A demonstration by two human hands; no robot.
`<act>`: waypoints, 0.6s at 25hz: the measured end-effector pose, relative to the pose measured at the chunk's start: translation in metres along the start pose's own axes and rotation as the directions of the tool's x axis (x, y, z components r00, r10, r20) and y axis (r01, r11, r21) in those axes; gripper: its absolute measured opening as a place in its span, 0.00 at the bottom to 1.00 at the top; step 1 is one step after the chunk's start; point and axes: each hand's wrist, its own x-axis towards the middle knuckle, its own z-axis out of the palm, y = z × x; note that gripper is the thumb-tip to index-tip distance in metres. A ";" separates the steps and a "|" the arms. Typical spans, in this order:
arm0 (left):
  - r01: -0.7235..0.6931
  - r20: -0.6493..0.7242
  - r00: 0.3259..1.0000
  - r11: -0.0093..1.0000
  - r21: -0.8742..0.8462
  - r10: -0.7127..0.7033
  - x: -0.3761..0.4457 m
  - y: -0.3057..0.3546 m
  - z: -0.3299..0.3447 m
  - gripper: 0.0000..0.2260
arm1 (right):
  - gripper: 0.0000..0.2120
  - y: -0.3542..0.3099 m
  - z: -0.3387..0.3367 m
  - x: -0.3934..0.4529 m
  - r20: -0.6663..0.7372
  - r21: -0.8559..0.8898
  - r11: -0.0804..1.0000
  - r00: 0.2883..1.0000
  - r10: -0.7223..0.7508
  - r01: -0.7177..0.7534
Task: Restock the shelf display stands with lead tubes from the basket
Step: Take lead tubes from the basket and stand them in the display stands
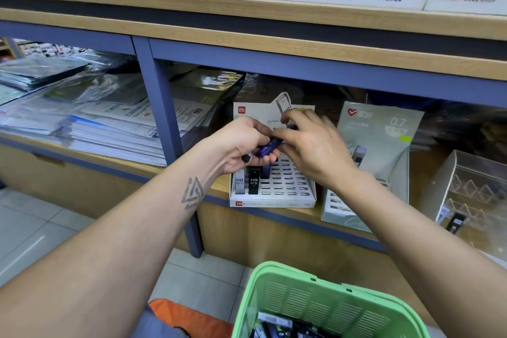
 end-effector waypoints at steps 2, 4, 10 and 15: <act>-0.008 -0.031 0.999 0.999 0.048 0.009 -0.001 0.001 -0.002 0.08 | 0.10 -0.002 0.001 0.002 0.040 0.125 0.989 0.997 0.071 -0.076; -0.053 -0.120 0.989 0.970 0.235 0.083 0.002 0.000 -0.007 0.07 | 0.08 -0.003 0.007 0.003 0.237 0.465 0.833 0.949 0.209 -0.299; -0.109 -0.129 0.947 0.672 0.732 0.295 0.008 -0.008 -0.018 0.06 | 0.30 -0.014 0.028 -0.009 0.424 0.697 0.472 0.841 0.337 -0.541; -0.119 -0.034 0.942 0.427 0.896 0.333 0.015 -0.015 -0.024 0.15 | 0.18 -0.018 0.042 -0.013 0.268 0.669 0.598 0.894 0.360 -0.442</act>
